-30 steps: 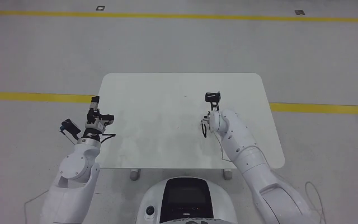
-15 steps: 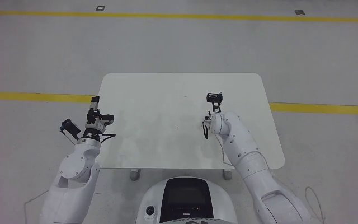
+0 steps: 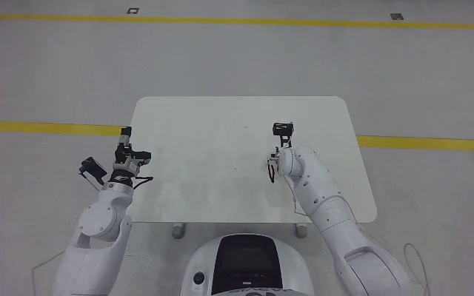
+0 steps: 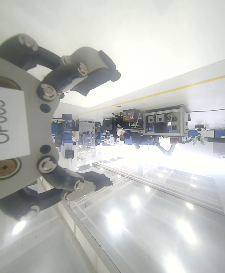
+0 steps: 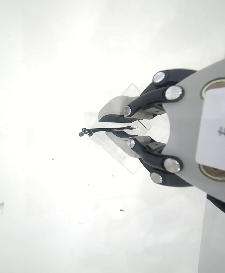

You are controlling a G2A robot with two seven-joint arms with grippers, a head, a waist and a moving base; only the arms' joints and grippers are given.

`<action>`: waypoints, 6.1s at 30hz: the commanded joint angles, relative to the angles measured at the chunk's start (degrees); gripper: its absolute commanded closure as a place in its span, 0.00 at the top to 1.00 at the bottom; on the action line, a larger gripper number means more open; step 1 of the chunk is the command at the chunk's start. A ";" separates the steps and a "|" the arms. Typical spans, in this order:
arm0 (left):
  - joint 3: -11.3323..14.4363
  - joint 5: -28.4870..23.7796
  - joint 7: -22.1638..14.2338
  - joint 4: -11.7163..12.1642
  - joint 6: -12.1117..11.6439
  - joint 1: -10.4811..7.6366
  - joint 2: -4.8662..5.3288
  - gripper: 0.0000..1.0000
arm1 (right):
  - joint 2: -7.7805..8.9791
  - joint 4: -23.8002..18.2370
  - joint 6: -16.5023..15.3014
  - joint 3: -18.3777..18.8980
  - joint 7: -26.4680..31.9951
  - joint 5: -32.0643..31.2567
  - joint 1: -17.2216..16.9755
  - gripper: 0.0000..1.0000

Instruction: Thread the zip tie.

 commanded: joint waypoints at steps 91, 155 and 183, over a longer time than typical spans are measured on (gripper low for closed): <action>0.00 0.00 0.00 0.00 0.00 0.00 0.00 1.00 | -0.79 5.42 0.29 -1.88 -1.49 1.62 2.89 0.00; 0.00 0.00 0.00 0.00 0.00 0.00 0.00 1.00 | 1.71 -20.16 -3.70 3.49 -3.46 36.94 -8.16 0.00; 0.84 10.19 -0.43 -2.68 -2.39 0.69 0.25 1.00 | -1.80 -6.34 0.29 0.67 -3.25 42.47 4.35 0.00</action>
